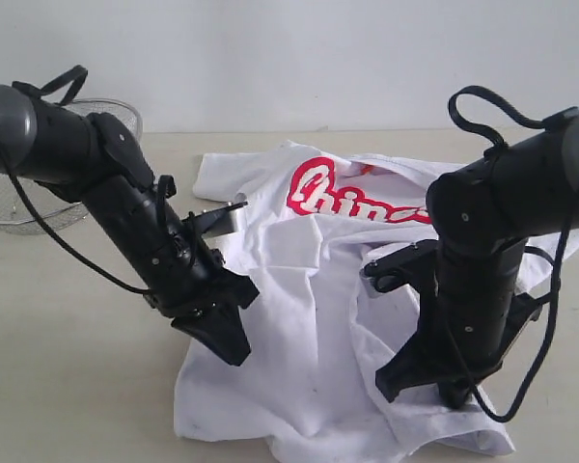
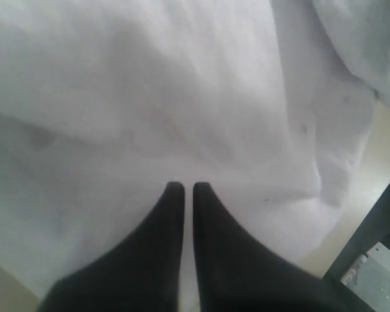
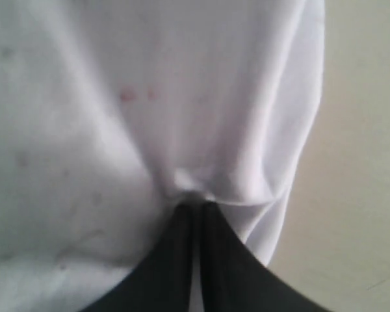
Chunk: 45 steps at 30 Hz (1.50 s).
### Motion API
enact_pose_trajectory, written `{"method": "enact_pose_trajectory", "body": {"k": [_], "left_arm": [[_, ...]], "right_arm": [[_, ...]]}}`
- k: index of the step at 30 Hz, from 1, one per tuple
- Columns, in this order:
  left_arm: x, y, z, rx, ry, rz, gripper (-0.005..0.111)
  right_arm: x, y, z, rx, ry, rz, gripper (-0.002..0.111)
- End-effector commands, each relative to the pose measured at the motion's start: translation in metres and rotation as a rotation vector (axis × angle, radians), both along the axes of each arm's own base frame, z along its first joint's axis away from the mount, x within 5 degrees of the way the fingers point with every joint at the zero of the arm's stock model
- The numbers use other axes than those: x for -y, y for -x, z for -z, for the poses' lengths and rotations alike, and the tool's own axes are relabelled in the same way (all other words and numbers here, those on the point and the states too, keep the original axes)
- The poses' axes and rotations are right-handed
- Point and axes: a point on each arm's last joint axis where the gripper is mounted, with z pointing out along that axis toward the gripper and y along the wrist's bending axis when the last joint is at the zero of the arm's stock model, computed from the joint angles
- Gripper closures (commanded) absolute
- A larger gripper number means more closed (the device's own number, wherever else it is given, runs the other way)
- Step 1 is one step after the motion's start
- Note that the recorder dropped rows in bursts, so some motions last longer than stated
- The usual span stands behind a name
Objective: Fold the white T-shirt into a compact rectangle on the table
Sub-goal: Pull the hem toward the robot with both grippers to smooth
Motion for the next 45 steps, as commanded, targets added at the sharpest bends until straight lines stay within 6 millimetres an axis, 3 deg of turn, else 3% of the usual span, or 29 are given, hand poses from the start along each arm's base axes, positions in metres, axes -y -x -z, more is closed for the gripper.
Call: {"method": "enact_pose_trajectory", "body": {"k": [1,5,13,15,18,21,26,30,38,45], "left_arm": [[0.002,-0.001,0.016,-0.053,-0.018,-0.04,0.102],[-0.004,-0.001,0.025,-0.061,-0.098,-0.058,0.102],[-0.014,-0.001,0.03,-0.049,-0.214,-0.041,0.102],[-0.017,0.0,0.031,-0.055,-0.231,-0.029,0.102],[-0.022,0.0,0.031,-0.064,-0.261,-0.013,0.102],[-0.029,0.0,0.03,-0.093,-0.264,-0.016,0.102],[-0.042,-0.004,0.032,-0.109,-0.259,-0.061,0.102],[-0.046,-0.006,0.032,-0.106,-0.263,-0.079,0.102],[-0.054,-0.01,0.032,-0.104,-0.264,-0.103,0.102],[-0.055,-0.01,0.032,-0.105,-0.264,-0.105,0.102]], "right_arm": [[-0.004,0.002,-0.025,0.093,-0.067,0.015,0.109],[-0.011,0.003,-0.043,0.167,-0.123,0.003,0.109],[-0.056,0.004,-0.059,0.25,-0.238,-0.112,0.109],[-0.06,0.005,-0.06,0.263,-0.247,-0.109,0.109],[-0.062,0.004,-0.049,0.233,-0.234,-0.107,0.109],[-0.065,0.002,-0.025,0.154,-0.22,-0.087,0.109],[-0.069,0.003,-0.012,0.107,-0.233,-0.092,0.109],[-0.056,0.004,0.001,0.05,-0.081,-0.118,0.109],[-0.021,-0.004,-0.003,0.088,0.278,-0.121,0.109],[0.031,-0.022,-0.003,0.053,0.306,0.048,0.109]]}}
